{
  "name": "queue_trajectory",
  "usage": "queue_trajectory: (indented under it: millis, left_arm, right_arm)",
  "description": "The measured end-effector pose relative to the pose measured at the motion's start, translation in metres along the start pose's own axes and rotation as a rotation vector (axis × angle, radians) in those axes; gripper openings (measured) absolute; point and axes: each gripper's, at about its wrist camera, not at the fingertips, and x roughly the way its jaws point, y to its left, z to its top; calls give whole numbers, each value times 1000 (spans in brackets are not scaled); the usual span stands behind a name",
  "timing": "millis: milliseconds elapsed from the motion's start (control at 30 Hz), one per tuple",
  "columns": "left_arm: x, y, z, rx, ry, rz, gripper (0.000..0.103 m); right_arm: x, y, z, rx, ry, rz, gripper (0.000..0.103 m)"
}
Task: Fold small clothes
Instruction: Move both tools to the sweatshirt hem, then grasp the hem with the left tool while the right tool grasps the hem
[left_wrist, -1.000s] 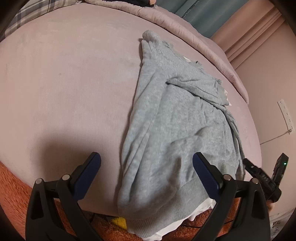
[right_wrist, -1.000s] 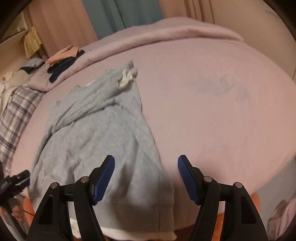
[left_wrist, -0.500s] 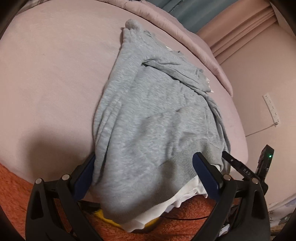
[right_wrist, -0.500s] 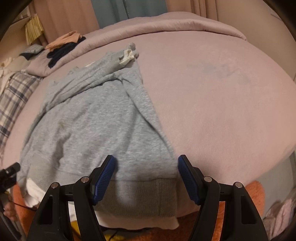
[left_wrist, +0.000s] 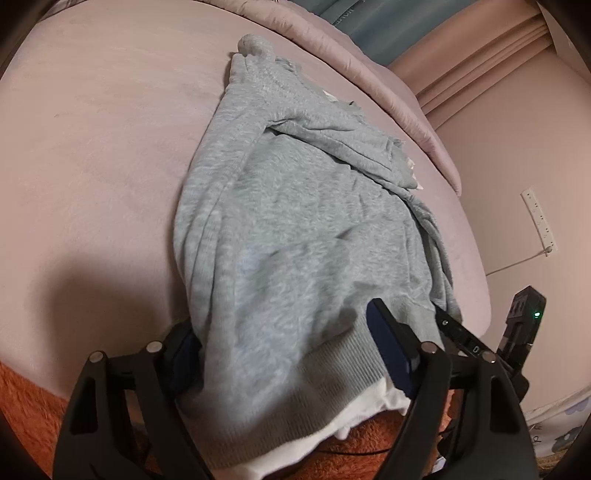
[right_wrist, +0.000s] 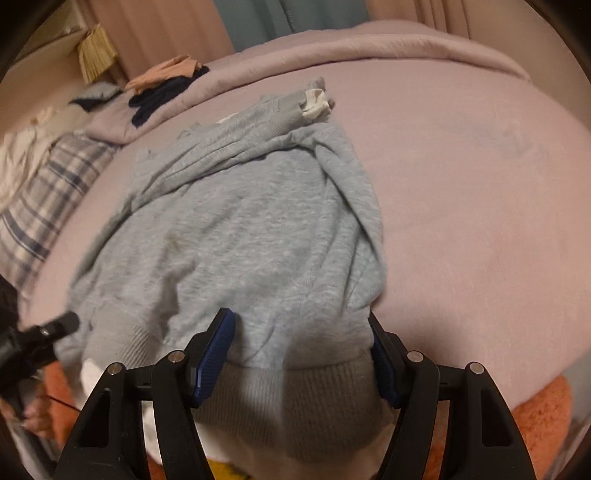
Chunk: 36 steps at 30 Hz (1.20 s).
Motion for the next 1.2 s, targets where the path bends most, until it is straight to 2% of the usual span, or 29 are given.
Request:
queue_trajectory:
  millis: [67,133,167,233,267,300,333,400,533,633,767,1033,1200]
  left_arm:
    - [1,-2,0,18,-16,28,69]
    - [4,-6,-2,43,-32,74,53]
    - [5,-7,-3,54,-40,100,49]
    - [5,-10,-5,61,-56,152,37]
    - [5,-11,-6,55,-65,173,35]
    - [3,-12,-7,49,-69,184,27]
    - [1,-13,-8,40,-67,176,19]
    - [-3,-15,-9,36,-67,163,13]
    - [-17,-20,-13,75,-104,215,11]
    - [-28,-17,-13,44,-110,163,10]
    - [-45,-20,-13,27,-125,95,10]
    - [-78,-39,-8,113,-174,74,10]
    - [-96,-43,-1,113,-179,41,10]
  right_arm:
    - [2,3,2,1,-7,4,69]
    - [4,3,4,9,-18,2,60]
    - [4,3,4,12,-26,-2,58]
    - [5,4,3,4,-35,-10,44]
    - [5,3,2,2,-39,-17,39]
    - [4,3,2,1,-44,-22,32]
    - [4,3,2,8,-47,-15,31]
    - [-1,-2,3,33,-58,16,30]
    - [-13,-9,2,73,-87,76,27]
    - [-30,-8,-1,73,-123,87,27]
    - [-50,-9,1,83,-168,144,26]
    - [-82,7,3,25,-235,207,26]
    - [-96,11,-3,4,-250,221,26]
